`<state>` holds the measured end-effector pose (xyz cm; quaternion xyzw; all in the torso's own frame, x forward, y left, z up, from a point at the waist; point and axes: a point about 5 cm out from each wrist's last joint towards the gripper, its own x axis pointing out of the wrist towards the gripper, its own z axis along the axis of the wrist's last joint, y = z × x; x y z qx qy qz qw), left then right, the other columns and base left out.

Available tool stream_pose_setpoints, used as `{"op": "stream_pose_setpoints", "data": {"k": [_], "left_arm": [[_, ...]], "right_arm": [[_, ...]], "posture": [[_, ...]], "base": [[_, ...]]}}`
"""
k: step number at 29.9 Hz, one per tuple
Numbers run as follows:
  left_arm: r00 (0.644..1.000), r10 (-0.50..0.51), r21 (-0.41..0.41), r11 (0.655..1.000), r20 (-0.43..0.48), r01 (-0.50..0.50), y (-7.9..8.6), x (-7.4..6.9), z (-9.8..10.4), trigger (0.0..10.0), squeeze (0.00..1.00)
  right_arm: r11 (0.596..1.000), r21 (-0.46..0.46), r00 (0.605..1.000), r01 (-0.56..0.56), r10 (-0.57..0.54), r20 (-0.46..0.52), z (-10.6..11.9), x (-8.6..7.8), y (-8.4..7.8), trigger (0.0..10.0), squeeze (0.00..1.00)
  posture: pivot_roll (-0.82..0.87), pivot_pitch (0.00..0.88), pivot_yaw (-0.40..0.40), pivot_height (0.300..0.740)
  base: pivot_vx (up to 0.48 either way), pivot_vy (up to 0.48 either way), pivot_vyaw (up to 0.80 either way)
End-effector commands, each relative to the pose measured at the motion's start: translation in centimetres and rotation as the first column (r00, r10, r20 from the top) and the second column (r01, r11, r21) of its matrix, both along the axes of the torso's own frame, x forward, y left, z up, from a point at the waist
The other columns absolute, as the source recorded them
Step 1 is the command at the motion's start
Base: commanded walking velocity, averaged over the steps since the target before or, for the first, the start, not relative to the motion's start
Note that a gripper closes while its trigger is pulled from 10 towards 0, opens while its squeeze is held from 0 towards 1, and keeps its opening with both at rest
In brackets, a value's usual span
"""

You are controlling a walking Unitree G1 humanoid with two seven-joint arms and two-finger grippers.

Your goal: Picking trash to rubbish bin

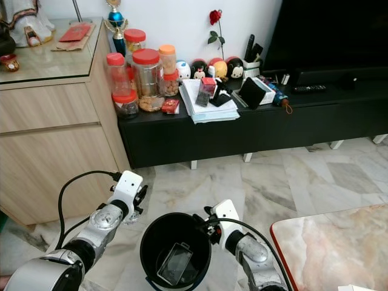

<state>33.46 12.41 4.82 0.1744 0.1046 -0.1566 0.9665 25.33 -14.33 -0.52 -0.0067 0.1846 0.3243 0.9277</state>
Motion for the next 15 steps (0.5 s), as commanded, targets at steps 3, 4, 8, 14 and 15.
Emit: {"op": "stream_pose_setpoints", "data": {"k": [3,4,8,14,15], "left_arm": [[0.998,-0.019,-0.002,1.000,0.058,0.019,-0.6,1.0,1.5,10.0,0.00],[0.998,-0.021,-0.003,1.000,0.058,0.022,-0.7,1.0,1.6,10.0,0.00],[0.998,-0.028,-0.004,1.000,0.063,0.028,-1.0,1.2,1.9,10.0,0.00],[0.996,-0.051,-0.060,0.997,0.075,0.056,-2.5,1.6,2.7,10.0,0.00],[0.996,-0.051,-0.060,0.997,0.075,0.056,-2.5,1.6,2.7,10.0,0.00]], "right_arm": [[1.000,0.009,1.000,-0.012,0.012,0.004,0.4,-0.2,-0.1,10.0,0.00],[1.000,0.011,1.000,-0.014,0.013,0.003,0.4,-0.3,0.0,10.0,0.00],[1.000,0.013,1.000,-0.016,0.016,0.001,0.4,-0.4,0.0,10.0,0.00],[1.000,0.014,1.000,-0.024,0.024,-0.007,0.5,-1.1,0.1,10.0,0.00],[1.000,0.014,1.000,-0.024,0.024,-0.007,0.5,-1.1,0.1,10.0,0.00]], "posture": [[0.08,0.099,-0.045,0.740],[0.08,0.099,-0.045,0.740],[0.08,0.101,-0.046,0.740],[0.06,0.117,-0.047,0.740],[0.06,0.117,-0.047,0.740]], "base": [[0.000,0.000,0.00],[0.000,0.000,0.00],[0.000,0.000,0.00],[0.000,0.000,0.00],[0.000,0.000,0.00]]}}
